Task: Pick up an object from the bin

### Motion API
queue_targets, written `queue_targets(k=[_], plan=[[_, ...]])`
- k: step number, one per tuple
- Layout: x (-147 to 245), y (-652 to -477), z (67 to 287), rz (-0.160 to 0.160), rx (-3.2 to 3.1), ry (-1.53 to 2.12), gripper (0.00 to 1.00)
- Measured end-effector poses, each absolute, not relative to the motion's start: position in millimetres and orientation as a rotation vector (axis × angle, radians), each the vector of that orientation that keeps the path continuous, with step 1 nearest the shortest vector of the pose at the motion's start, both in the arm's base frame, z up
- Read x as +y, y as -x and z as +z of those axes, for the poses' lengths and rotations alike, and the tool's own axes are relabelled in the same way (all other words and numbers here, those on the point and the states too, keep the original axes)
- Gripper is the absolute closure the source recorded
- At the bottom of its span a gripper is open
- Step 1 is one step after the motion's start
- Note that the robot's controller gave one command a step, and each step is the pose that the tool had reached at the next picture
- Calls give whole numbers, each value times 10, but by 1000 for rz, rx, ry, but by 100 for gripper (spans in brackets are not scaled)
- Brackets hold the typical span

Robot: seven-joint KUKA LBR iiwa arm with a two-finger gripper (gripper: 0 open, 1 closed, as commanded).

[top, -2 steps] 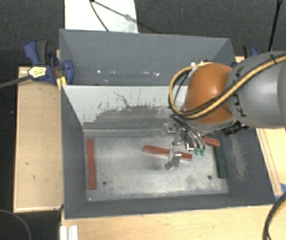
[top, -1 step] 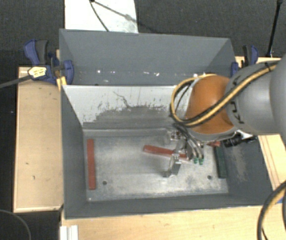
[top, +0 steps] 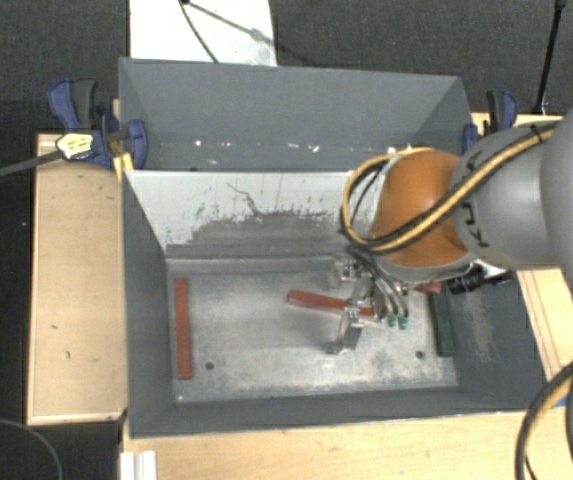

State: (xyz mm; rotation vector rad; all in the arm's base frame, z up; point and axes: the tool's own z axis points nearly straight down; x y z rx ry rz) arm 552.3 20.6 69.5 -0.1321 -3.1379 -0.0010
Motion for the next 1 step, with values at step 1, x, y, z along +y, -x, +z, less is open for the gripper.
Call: queue_targets(k=[1], plan=[[207, -5524, 698, -1, -3138, 133, 100]])
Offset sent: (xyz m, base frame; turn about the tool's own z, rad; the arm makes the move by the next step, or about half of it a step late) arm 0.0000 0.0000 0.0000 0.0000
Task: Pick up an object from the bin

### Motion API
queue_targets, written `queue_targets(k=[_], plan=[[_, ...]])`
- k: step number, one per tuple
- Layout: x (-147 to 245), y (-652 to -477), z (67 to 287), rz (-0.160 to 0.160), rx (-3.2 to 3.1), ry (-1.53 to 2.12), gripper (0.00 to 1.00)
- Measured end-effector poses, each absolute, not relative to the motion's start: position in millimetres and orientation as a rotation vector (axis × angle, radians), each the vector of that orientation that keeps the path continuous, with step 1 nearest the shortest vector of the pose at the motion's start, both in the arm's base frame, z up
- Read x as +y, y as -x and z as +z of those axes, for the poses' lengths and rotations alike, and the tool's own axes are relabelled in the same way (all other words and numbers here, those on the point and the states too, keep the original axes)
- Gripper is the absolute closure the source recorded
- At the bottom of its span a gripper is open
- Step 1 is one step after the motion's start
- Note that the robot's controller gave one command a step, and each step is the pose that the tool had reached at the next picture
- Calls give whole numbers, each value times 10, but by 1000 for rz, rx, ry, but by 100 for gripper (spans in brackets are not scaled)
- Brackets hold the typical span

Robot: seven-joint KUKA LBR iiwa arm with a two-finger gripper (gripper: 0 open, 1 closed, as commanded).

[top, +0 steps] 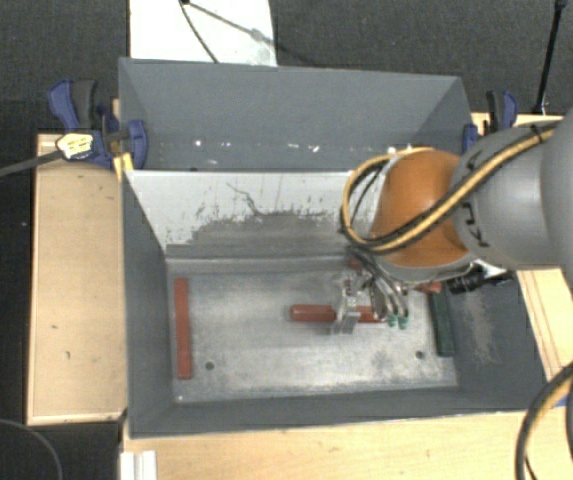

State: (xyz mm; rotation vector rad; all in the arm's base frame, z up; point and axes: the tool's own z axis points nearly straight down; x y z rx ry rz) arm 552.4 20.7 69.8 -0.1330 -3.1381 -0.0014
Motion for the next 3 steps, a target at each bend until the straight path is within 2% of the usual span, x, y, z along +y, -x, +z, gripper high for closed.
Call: queue_targets(k=[1, 3], plan=[[209, -5533, 991, -2, -3144, 133, 100], [212, -5567, 1717, -2, -3146, 129, 100]])
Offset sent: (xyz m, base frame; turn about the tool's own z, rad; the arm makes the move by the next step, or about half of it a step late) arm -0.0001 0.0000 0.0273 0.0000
